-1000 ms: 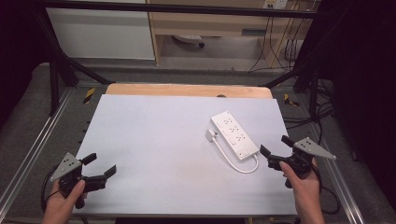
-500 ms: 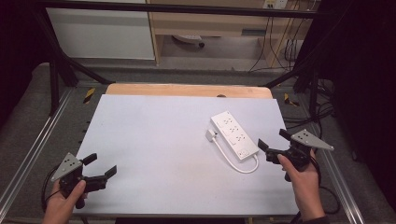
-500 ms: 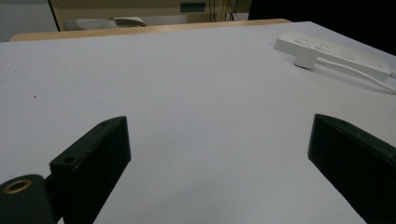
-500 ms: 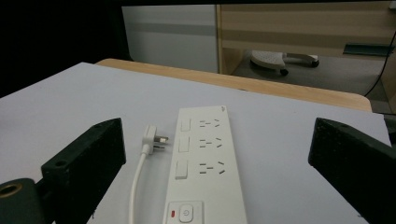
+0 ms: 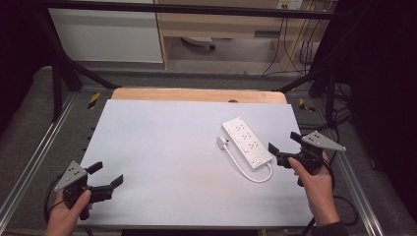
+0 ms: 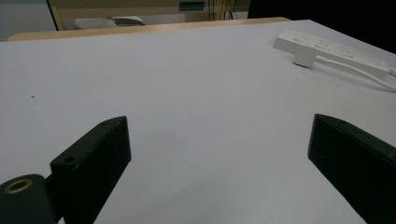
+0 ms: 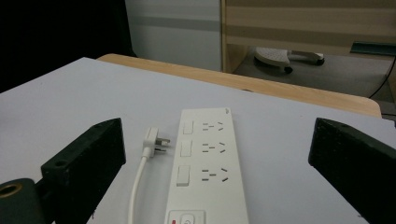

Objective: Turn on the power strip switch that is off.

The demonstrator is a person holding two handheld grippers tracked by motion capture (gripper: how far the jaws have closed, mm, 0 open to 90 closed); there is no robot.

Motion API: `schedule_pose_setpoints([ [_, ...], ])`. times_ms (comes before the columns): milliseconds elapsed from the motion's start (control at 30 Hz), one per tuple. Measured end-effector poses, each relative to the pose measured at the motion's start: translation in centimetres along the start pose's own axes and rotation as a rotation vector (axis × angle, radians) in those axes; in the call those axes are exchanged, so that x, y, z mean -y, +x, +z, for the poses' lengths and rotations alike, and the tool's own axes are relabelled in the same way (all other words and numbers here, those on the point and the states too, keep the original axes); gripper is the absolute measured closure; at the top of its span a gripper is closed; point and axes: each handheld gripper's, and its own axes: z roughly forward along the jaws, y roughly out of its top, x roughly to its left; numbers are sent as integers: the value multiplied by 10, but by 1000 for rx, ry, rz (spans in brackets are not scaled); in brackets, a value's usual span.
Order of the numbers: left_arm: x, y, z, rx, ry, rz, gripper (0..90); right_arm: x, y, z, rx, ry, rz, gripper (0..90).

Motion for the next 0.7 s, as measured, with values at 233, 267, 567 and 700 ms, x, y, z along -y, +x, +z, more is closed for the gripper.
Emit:
schedule_pose_setpoints([
  [233,0,0,0,0,-1,4,63,-4,1,7,-7,9,-10,45],
  [267,0,0,0,0,0,4,63,-5,1,9,-10,11,-9,45],
  [567,0,-1,1,2,1,3,63,-6,0,21,-14,38,-12,49],
  [700,0,0,1,1,5,7,63,-6,-1,25,-9,45,3,55],
])
